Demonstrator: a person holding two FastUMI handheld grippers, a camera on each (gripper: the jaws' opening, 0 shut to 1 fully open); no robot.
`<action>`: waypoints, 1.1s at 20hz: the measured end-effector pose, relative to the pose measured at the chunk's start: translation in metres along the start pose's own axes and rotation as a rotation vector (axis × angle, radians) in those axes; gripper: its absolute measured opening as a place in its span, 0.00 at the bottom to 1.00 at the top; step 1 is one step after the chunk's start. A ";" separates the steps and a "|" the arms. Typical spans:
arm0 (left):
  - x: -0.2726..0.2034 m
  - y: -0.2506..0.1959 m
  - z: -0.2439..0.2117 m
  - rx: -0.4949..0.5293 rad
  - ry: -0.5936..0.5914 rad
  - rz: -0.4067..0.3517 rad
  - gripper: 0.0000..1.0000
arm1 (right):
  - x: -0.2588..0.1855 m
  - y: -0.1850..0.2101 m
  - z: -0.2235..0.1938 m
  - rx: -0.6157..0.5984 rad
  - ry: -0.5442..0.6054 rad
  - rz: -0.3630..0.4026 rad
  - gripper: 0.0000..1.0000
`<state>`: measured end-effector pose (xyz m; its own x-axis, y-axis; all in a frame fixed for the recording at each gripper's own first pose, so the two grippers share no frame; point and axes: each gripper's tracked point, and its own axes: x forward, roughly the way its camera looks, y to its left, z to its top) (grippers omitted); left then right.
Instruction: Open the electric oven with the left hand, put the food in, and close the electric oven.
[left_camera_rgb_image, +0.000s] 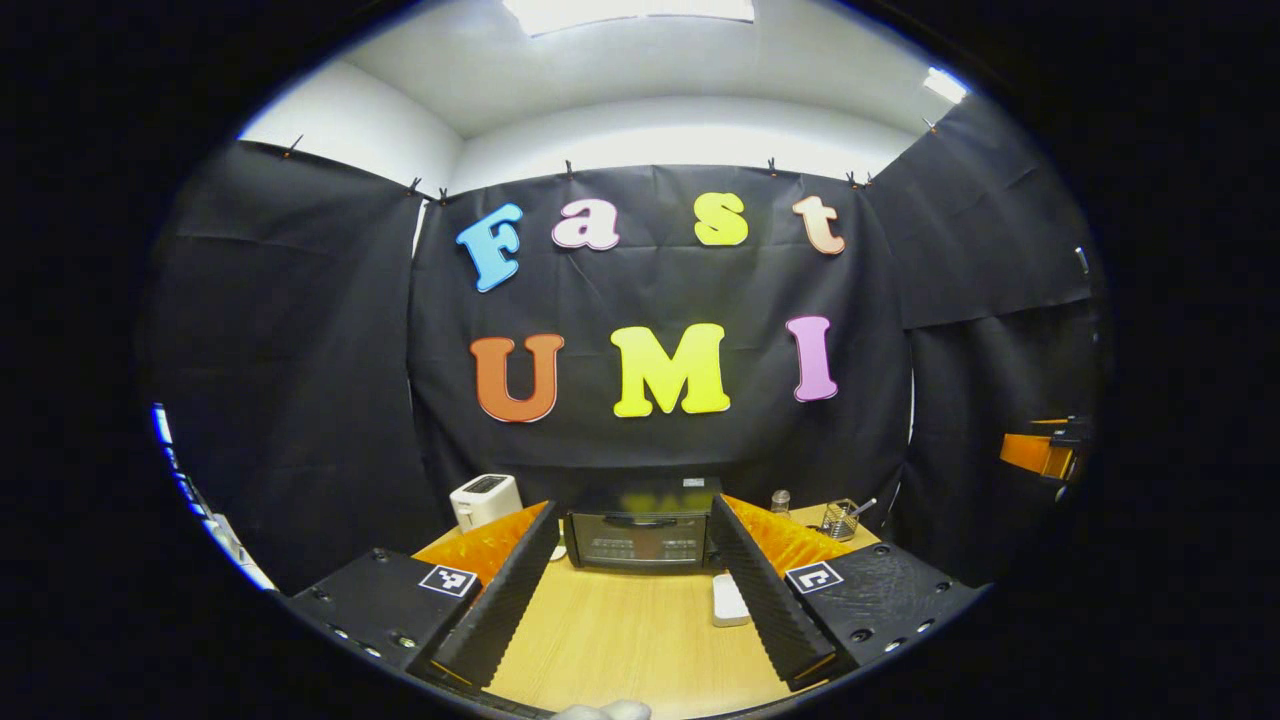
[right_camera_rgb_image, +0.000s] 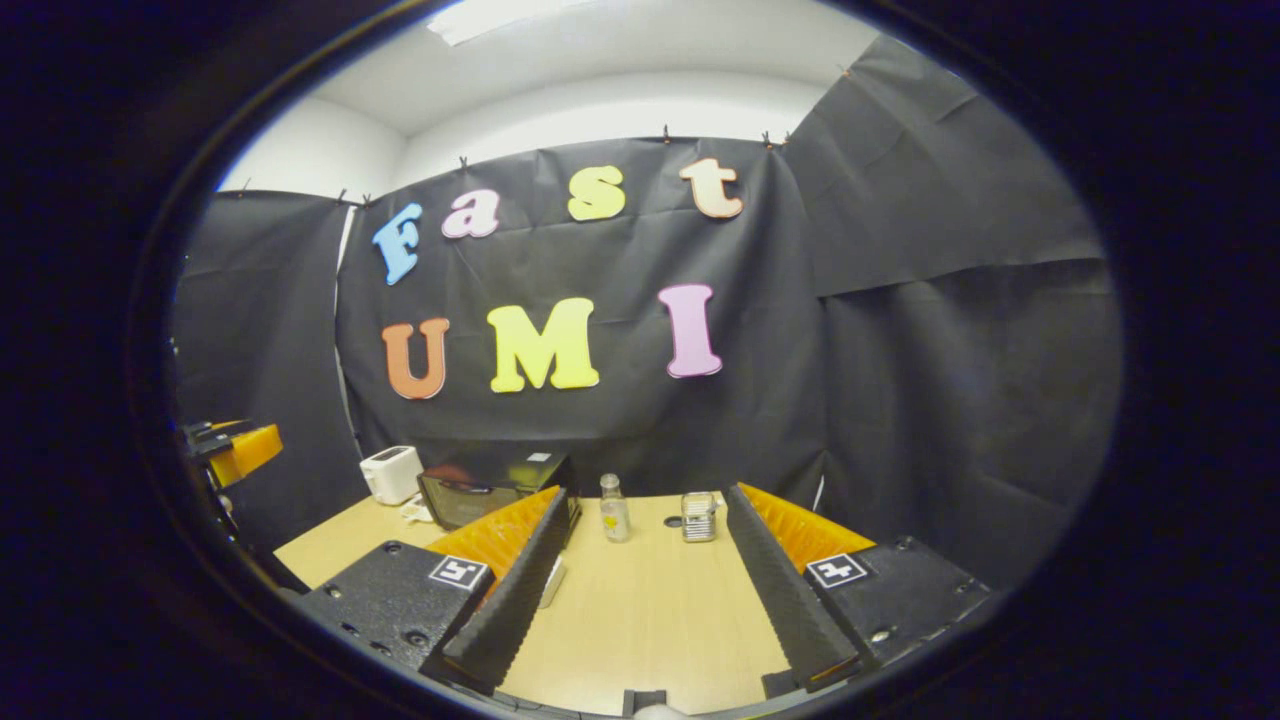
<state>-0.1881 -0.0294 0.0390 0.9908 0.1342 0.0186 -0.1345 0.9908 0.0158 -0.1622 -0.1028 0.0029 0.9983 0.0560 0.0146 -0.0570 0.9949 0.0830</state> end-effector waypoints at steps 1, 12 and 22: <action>-0.007 0.004 -0.001 -0.002 0.004 0.003 0.96 | -0.003 0.008 0.000 0.001 0.005 0.012 0.96; -0.014 0.033 0.005 0.013 -0.035 -0.063 0.96 | -0.042 0.041 0.019 -0.008 -0.019 -0.078 1.00; -0.024 0.048 0.009 -0.013 -0.036 -0.131 0.96 | -0.080 0.061 0.027 -0.011 -0.043 -0.142 1.00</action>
<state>-0.2186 0.0147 0.0485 0.9986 0.0032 0.0535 -0.0036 1.0000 0.0079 -0.2461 -0.0491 0.0334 0.9949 -0.0891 0.0465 0.0854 0.9934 0.0763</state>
